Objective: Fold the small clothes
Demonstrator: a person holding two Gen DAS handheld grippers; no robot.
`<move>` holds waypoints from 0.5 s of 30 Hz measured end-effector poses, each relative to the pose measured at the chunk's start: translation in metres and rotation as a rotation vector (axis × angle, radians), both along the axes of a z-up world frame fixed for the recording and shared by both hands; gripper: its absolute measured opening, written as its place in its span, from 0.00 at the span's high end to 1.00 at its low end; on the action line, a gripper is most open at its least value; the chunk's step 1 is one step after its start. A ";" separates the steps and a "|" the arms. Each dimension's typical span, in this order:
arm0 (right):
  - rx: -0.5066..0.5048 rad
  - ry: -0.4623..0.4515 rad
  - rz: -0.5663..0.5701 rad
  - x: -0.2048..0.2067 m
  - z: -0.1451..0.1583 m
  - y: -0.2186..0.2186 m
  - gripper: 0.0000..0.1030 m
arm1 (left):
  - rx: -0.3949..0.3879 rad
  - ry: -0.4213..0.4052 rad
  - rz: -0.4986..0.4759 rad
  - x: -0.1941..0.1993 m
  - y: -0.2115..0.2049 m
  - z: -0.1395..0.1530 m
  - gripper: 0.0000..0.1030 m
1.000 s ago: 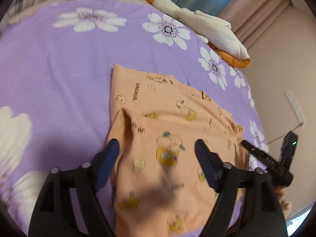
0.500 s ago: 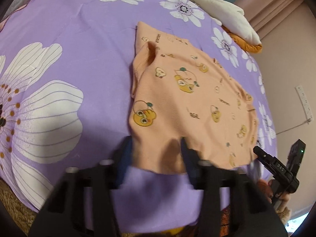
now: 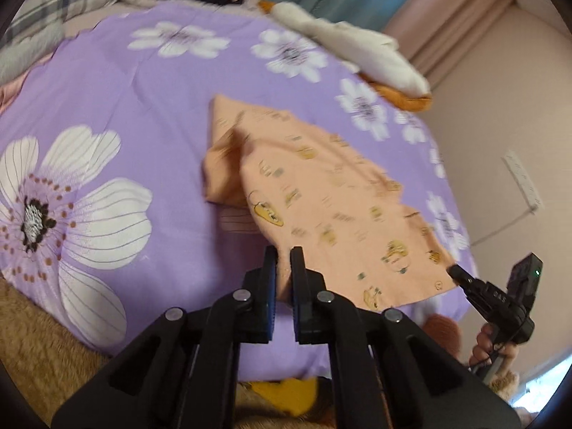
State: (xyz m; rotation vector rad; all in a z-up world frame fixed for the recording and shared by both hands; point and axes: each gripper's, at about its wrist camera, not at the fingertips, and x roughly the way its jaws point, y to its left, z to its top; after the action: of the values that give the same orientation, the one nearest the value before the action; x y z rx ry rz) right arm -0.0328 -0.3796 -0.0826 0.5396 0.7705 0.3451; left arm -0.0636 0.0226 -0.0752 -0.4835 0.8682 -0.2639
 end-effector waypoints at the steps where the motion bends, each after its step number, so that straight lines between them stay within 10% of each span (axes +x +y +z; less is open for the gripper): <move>1: 0.022 -0.027 0.007 -0.008 0.008 -0.003 0.91 | 0.000 -0.029 -0.009 -0.008 -0.001 0.010 0.94; 15: 0.057 -0.133 -0.004 -0.044 0.039 -0.013 0.91 | -0.085 -0.076 -0.016 -0.040 0.012 0.042 0.94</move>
State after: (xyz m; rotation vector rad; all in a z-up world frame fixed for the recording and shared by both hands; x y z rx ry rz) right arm -0.0771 -0.3925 -0.0435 0.5661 0.6327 0.3960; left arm -0.1041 0.0347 -0.0329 -0.5428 0.7892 -0.3329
